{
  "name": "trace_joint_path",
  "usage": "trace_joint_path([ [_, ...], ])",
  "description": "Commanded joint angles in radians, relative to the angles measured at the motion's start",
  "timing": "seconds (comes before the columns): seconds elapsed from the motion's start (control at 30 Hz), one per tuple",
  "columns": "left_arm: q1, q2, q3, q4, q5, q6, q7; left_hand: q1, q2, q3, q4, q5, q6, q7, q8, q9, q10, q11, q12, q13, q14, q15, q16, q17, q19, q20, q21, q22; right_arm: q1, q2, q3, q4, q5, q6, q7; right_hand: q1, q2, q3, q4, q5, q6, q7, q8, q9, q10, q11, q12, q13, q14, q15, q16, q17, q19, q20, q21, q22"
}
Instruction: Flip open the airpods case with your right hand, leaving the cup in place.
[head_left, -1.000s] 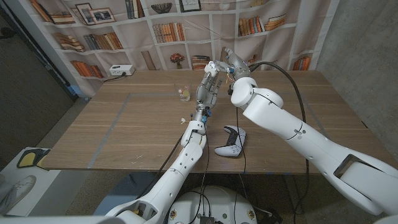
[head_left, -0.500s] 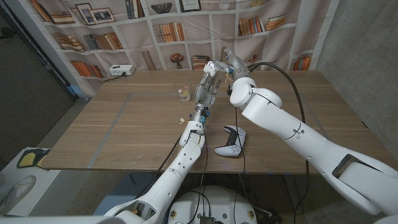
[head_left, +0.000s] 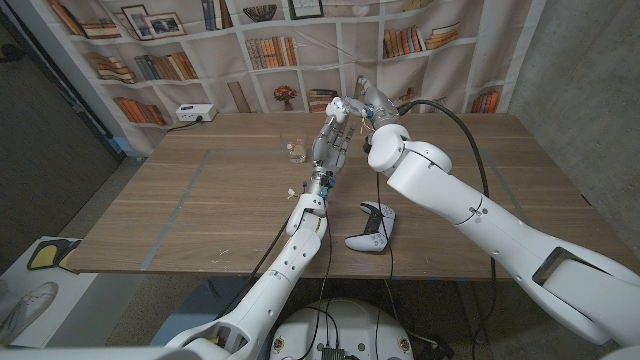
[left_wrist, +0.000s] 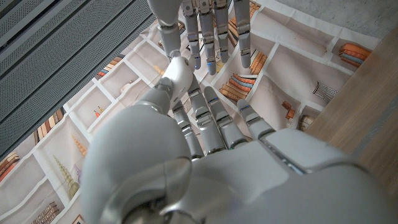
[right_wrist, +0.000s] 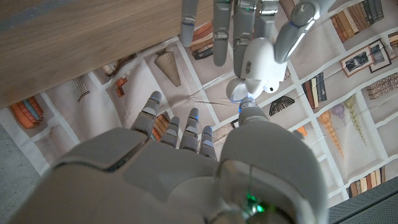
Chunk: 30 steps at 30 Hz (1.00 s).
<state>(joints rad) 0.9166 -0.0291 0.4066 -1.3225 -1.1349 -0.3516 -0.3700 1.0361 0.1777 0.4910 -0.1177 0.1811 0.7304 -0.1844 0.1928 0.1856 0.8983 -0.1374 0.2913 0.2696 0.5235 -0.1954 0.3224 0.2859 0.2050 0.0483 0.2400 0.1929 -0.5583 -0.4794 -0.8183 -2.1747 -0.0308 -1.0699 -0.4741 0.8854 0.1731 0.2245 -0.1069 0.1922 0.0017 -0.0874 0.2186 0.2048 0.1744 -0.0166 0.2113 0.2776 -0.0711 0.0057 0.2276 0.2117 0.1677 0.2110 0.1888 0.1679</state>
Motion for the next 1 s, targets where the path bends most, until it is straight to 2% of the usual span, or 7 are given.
trace_joint_path([
  [0.03, 0.011, 0.003, -0.002, -0.014, -0.01, 0.007, -0.006, 0.011, 0.014, 0.006, 0.001, 0.005, 0.009, 0.0, 0.006, 0.0, 0.074, -0.063, 0.007, 0.11, 0.038, -0.038, 0.005, 0.004, -0.002, 0.001, 0.001, 0.003, -0.017, -0.007, 0.012, -0.012, 0.008, 0.027, -0.002, -0.026, 0.002, -0.005, 0.016, 0.0, 0.0, 0.001, -0.001, 0.003, 0.003, 0.009, 0.006, 0.001, -0.003, 0.013, 0.004, 0.005, 0.001, 0.001, 0.001, 0.0],
  [0.2, 0.014, 0.006, -0.002, -0.019, -0.009, 0.008, -0.007, 0.011, 0.015, 0.006, 0.001, 0.005, 0.009, 0.0, 0.006, 0.0, 0.075, -0.064, 0.008, 0.111, 0.037, -0.038, 0.006, 0.006, -0.002, 0.002, 0.001, 0.003, -0.036, -0.01, 0.03, -0.018, 0.016, 0.054, -0.006, -0.092, 0.019, -0.014, 0.07, 0.002, 0.006, 0.003, 0.0, 0.006, 0.006, 0.012, 0.007, 0.001, -0.004, 0.018, 0.011, 0.014, -0.003, 0.002, -0.002, 0.001],
  [0.47, 0.015, 0.005, -0.001, -0.022, -0.01, 0.007, -0.008, 0.011, 0.015, 0.006, 0.002, 0.005, 0.008, 0.001, 0.005, 0.0, 0.074, -0.064, 0.009, 0.114, 0.036, -0.038, 0.007, 0.009, -0.002, 0.002, 0.001, 0.003, -0.057, -0.015, 0.049, -0.027, 0.021, 0.078, -0.013, -0.139, 0.02, -0.018, 0.11, 0.005, 0.01, 0.008, 0.0, 0.007, 0.01, 0.018, 0.009, 0.0, -0.007, 0.024, 0.015, 0.021, -0.008, 0.003, -0.003, 0.001],
  [0.57, 0.016, 0.004, 0.0, -0.023, -0.009, 0.004, -0.007, 0.011, 0.016, 0.007, 0.003, 0.005, 0.008, 0.001, 0.005, 0.0, 0.074, -0.064, 0.009, 0.115, 0.036, -0.037, 0.006, 0.01, -0.002, 0.002, 0.001, 0.003, -0.071, -0.017, 0.06, -0.027, 0.024, 0.102, -0.018, -0.188, 0.015, -0.028, 0.149, 0.009, 0.013, 0.012, 0.0, 0.008, 0.013, 0.023, 0.009, -0.001, -0.007, 0.029, 0.018, 0.026, -0.011, 0.003, -0.004, 0.002],
  [0.63, 0.018, 0.003, 0.0, -0.026, -0.01, 0.003, -0.006, 0.011, 0.016, 0.007, 0.003, 0.005, 0.007, 0.002, 0.004, 0.0, 0.073, -0.064, 0.009, 0.115, 0.036, -0.038, 0.006, 0.01, -0.002, 0.002, 0.001, 0.003, -0.077, -0.014, 0.067, -0.027, 0.028, 0.108, -0.021, -0.208, 0.013, -0.032, 0.164, 0.01, 0.013, 0.014, -0.001, 0.008, 0.014, 0.027, 0.009, -0.001, -0.006, 0.032, 0.02, 0.028, -0.012, 0.003, -0.004, 0.002],
  [0.87, 0.028, 0.006, -0.002, -0.038, -0.008, -0.009, -0.007, 0.01, 0.016, 0.008, 0.004, 0.005, 0.007, 0.001, 0.004, 0.0, 0.073, -0.064, 0.009, 0.117, 0.035, -0.036, 0.006, 0.012, -0.001, 0.002, 0.001, 0.003, -0.098, -0.01, 0.082, -0.024, 0.032, 0.136, -0.03, -0.249, 0.014, -0.04, 0.195, 0.015, 0.015, 0.017, -0.001, 0.009, 0.017, 0.032, 0.01, -0.003, -0.005, 0.035, 0.022, 0.031, -0.015, 0.003, -0.003, 0.002],
  [1.0, 0.036, 0.012, -0.005, -0.051, -0.005, -0.019, -0.006, 0.01, 0.016, 0.008, 0.004, 0.005, 0.006, 0.0, 0.004, 0.0, 0.072, -0.064, 0.009, 0.118, 0.035, -0.036, 0.006, 0.013, -0.001, 0.002, 0.001, 0.003, -0.108, -0.011, 0.095, -0.019, 0.04, 0.163, -0.028, -0.284, 0.018, -0.044, 0.224, 0.02, 0.019, 0.022, -0.001, 0.009, 0.022, 0.037, 0.011, -0.004, -0.004, 0.038, 0.025, 0.034, -0.016, 0.003, -0.003, 0.002],
])
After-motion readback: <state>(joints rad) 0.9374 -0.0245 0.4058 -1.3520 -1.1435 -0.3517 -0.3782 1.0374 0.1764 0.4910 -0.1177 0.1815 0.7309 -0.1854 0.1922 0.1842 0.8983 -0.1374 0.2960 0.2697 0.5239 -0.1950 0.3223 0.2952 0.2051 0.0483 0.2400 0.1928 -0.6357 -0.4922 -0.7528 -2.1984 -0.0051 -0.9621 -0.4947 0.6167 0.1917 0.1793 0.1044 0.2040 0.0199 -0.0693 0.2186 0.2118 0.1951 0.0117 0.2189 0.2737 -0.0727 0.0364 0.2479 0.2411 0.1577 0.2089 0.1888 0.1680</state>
